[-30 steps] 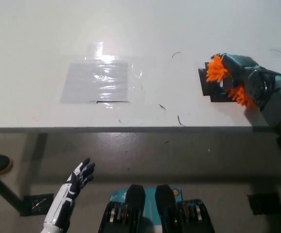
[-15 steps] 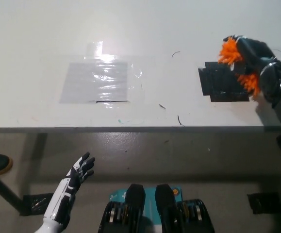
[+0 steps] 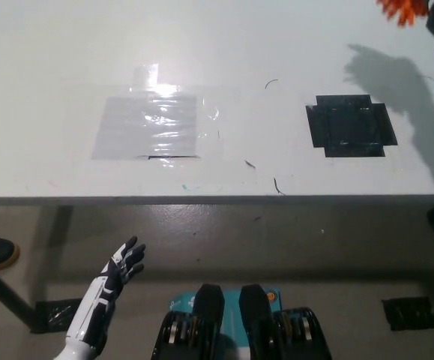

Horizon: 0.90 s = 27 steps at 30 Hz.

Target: The robot uses it right hand to pick up an extended orange duster kept in the middle of the desk and presses its handle against the desk to collapse it

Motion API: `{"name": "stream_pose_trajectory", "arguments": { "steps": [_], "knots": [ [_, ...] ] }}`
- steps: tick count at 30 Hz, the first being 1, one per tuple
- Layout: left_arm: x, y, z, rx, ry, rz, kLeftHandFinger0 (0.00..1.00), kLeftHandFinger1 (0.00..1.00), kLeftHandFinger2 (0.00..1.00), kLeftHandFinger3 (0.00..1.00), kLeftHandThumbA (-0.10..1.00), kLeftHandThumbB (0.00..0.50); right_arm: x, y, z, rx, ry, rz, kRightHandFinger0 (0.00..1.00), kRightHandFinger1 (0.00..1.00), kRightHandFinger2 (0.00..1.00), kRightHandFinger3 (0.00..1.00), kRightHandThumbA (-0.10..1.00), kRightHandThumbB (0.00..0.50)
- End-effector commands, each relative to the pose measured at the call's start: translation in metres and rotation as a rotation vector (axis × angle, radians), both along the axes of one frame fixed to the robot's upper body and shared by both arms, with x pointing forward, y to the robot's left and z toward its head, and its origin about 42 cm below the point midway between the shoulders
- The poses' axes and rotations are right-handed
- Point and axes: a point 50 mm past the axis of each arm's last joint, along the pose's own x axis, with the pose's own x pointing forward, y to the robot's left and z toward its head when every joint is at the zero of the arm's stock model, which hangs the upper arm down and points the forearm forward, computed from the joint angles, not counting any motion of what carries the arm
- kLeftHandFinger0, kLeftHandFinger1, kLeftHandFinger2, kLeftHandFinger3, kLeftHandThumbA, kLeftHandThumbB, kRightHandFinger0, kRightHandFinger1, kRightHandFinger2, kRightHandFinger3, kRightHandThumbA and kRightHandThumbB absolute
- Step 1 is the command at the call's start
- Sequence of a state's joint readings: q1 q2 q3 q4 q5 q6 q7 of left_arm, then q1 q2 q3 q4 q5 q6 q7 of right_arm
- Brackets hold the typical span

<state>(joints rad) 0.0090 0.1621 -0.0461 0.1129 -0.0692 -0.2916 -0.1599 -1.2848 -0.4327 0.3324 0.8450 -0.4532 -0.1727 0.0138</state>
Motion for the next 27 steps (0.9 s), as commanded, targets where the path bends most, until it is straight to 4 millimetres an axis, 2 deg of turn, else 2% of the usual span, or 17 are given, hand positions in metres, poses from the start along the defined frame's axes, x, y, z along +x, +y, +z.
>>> {"name": "stream_pose_trajectory", "arguments": {
  "steps": [1,3,5,7,12,14,16,19,21,24,25,27],
  "knots": [
    [0.000,0.004,0.008,-0.008,-0.036,-0.010,1.00,1.00,1.00,1.00,1.00,0.129,-0.045,0.001,0.159,0.127,-0.247,0.051,0.00,0.40,0.79,0.94,-0.10,0.120],
    [0.000,0.003,0.007,-0.007,-0.036,-0.012,1.00,1.00,1.00,1.00,1.00,0.126,-0.048,0.004,0.163,0.197,-0.283,0.067,0.00,0.38,0.78,0.90,-0.10,0.132],
    [0.000,0.002,0.007,-0.005,-0.037,-0.015,1.00,1.00,1.00,1.00,1.00,0.125,-0.046,0.008,0.159,0.299,-0.337,0.095,0.00,0.38,0.78,0.88,-0.10,0.124],
    [-0.003,0.003,0.005,-0.001,-0.037,-0.012,1.00,1.00,1.00,1.00,1.00,0.124,-0.041,0.012,0.146,0.383,-0.348,0.110,0.00,0.38,0.78,0.87,-0.10,0.127],
    [-0.008,0.002,0.006,-0.003,-0.027,-0.013,1.00,1.00,1.00,1.00,1.00,0.114,-0.026,0.024,0.095,0.676,-0.370,0.078,0.00,0.33,0.73,0.81,-0.10,0.151],
    [-0.010,0.004,0.004,-0.003,-0.029,-0.010,1.00,1.00,1.00,1.00,1.00,0.116,-0.021,0.028,0.079,0.742,-0.375,0.072,0.00,0.29,0.70,0.78,-0.10,0.128],
    [-0.010,0.004,0.005,-0.001,-0.028,-0.006,1.00,1.00,1.00,1.00,1.00,0.125,-0.016,0.029,0.069,0.810,-0.381,0.056,0.00,0.22,0.65,0.72,-0.10,0.125],
    [-0.008,0.004,0.003,-0.009,-0.030,-0.011,1.00,1.00,1.00,1.00,1.00,0.122,-0.008,0.031,0.049,0.908,-0.398,0.043,0.00,0.08,0.50,0.66,-0.10,0.121],
    [-0.008,0.003,0.004,-0.011,-0.028,-0.011,1.00,1.00,1.00,1.00,1.00,0.122,-0.005,0.032,0.043,0.952,-0.407,0.034,0.00,0.01,0.43,0.62,-0.10,0.122],
    [-0.007,0.002,0.005,-0.005,-0.034,-0.009,1.00,1.00,1.00,1.00,1.00,0.117,-0.002,0.036,0.031,1.000,-0.420,0.022,0.00,0.00,0.41,0.60,-0.10,0.100],
    [-0.006,0.002,0.005,-0.004,-0.034,-0.010,1.00,1.00,1.00,1.00,1.00,0.130,-0.001,0.037,0.025,1.013,-0.414,0.019,0.00,0.00,0.40,0.59,-0.10,0.080],
    [-0.007,0.002,0.005,-0.003,-0.034,-0.010,1.00,1.00,1.00,1.00,1.00,0.134,0.001,0.041,0.014,1.064,-0.392,0.005,0.00,0.00,0.40,0.59,-0.10,0.090]
  ]
}}
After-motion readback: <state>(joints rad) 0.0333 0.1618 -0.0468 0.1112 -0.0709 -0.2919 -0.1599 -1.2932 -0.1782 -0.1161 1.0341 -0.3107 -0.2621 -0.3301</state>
